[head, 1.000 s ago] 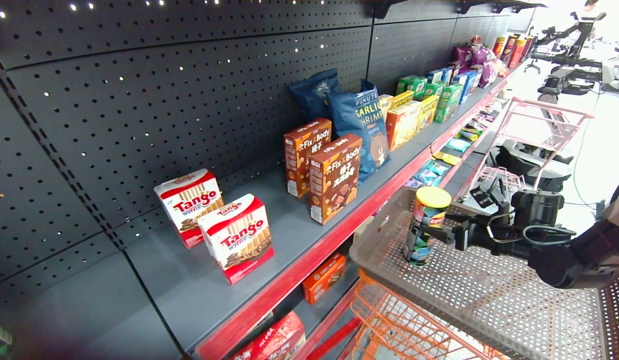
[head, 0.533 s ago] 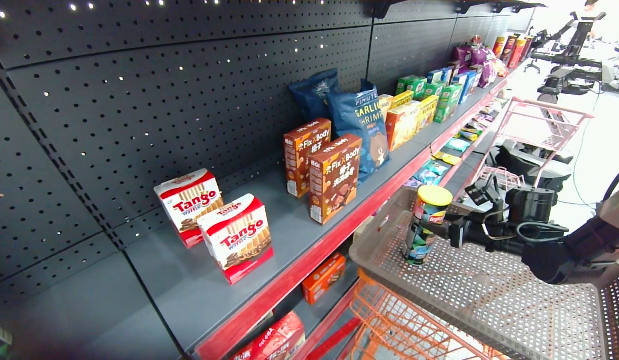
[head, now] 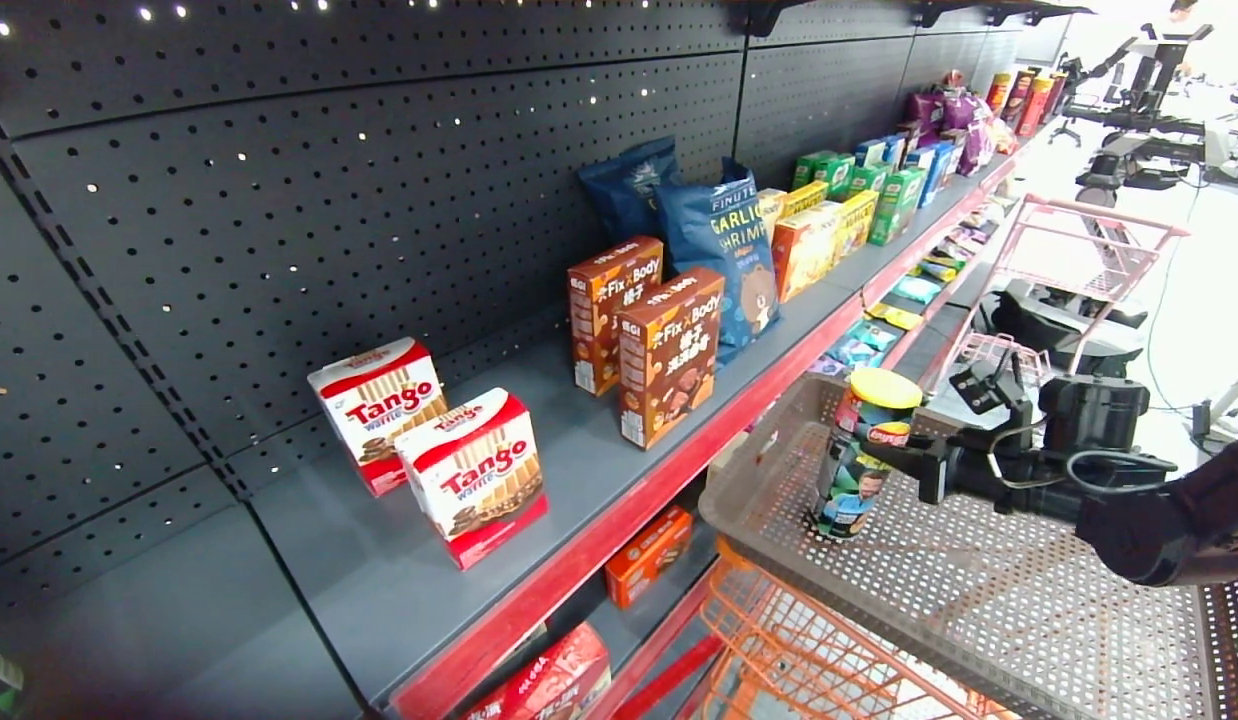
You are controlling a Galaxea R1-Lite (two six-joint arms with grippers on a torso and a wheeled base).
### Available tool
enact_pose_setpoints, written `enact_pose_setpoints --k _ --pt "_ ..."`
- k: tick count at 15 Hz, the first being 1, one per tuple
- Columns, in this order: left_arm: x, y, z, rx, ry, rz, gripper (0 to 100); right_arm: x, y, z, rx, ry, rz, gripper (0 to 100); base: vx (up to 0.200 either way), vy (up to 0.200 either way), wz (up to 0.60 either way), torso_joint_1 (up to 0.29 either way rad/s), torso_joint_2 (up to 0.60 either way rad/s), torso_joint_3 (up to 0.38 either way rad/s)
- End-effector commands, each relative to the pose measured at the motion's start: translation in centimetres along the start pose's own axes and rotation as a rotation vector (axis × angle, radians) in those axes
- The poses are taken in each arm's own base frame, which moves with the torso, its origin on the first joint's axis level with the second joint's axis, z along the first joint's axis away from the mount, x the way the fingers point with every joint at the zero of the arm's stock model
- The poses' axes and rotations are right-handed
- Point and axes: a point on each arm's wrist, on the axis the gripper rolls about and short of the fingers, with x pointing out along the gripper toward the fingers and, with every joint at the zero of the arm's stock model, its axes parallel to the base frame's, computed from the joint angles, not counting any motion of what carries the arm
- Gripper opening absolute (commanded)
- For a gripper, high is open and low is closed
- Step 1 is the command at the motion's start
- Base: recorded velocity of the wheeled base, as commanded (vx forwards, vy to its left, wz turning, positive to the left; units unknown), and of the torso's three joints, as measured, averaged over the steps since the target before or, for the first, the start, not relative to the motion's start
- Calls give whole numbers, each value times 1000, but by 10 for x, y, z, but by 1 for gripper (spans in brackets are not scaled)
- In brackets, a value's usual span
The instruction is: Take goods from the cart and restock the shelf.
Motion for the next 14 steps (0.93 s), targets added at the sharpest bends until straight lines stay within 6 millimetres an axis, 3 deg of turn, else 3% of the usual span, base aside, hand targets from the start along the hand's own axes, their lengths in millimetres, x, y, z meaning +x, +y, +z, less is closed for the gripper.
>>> enact_pose_setpoints --k 1,2,3,4,5,7,8,11,14 --pt "0 0 0 0 0 0 100 -23 14 32 -43 -72 -34 0 0 0 0 0 0 0" --pt "0 0 0 0 0 0 100 -23 14 32 -43 -72 -34 0 0 0 0 0 0 0" --pt "0 0 0 0 0 0 100 -48 40 52 -11 -105 -113 0 0 0 0 0 0 0" --pt "0 0 0 0 0 0 100 -56 48 57 2 -109 -114 0 0 0 0 0 0 0" --pt "0 0 0 0 0 0 100 -80 69 63 24 -115 -106 0 0 0 0 0 0 0" --pt "0 0 0 0 0 0 100 -109 89 68 23 -133 -151 0 0 0 0 0 0 0" --pt "0 0 0 0 0 0 100 -136 105 69 20 -151 -224 0 0 0 0 0 0 0" --pt "0 0 0 0 0 0 100 -192 135 71 29 -138 -372 0 0 0 0 0 0 0" --pt "0 0 0 0 0 0 100 -228 151 64 13 -49 -601 0 0 0 0 0 0 0"
